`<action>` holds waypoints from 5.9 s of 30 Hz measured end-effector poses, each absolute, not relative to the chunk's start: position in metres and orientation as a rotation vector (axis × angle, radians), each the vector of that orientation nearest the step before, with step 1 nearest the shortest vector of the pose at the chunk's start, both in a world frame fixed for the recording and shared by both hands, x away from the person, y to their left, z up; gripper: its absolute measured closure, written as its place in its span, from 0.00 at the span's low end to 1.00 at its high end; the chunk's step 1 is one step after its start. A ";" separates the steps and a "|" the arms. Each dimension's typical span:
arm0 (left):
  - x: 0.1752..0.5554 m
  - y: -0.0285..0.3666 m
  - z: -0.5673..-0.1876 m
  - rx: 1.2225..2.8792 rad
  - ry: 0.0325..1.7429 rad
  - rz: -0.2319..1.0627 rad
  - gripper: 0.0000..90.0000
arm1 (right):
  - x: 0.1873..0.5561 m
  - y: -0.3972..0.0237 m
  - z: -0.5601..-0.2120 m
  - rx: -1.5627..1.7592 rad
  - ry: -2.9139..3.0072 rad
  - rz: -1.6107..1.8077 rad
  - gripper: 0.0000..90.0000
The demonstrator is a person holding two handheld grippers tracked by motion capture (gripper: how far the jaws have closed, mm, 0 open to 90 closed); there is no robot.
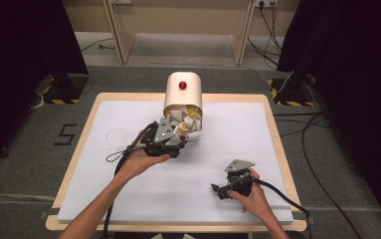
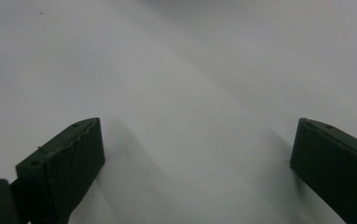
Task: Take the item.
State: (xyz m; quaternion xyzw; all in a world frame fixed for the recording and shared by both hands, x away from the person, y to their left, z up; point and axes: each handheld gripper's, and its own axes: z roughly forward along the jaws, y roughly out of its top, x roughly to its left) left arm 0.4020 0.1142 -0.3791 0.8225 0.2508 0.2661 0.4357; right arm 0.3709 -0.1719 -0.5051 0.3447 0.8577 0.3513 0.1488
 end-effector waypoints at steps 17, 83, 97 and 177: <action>0.390 0.115 -0.382 2.060 0.613 0.645 0.42 | 0.371 -0.172 -0.505 0.991 2.466 1.010 0.04; 0.441 0.093 -0.367 1.989 0.717 0.529 0.88 | 0.371 -0.172 -0.505 0.988 2.466 1.010 0.04; 0.433 0.105 -0.339 1.920 0.689 0.554 0.88 | 0.371 -0.172 -0.505 0.989 2.467 1.010 0.04; 0.435 0.300 -0.386 1.730 1.082 0.645 0.88 | 0.371 -0.172 -0.505 0.989 2.467 1.008 0.04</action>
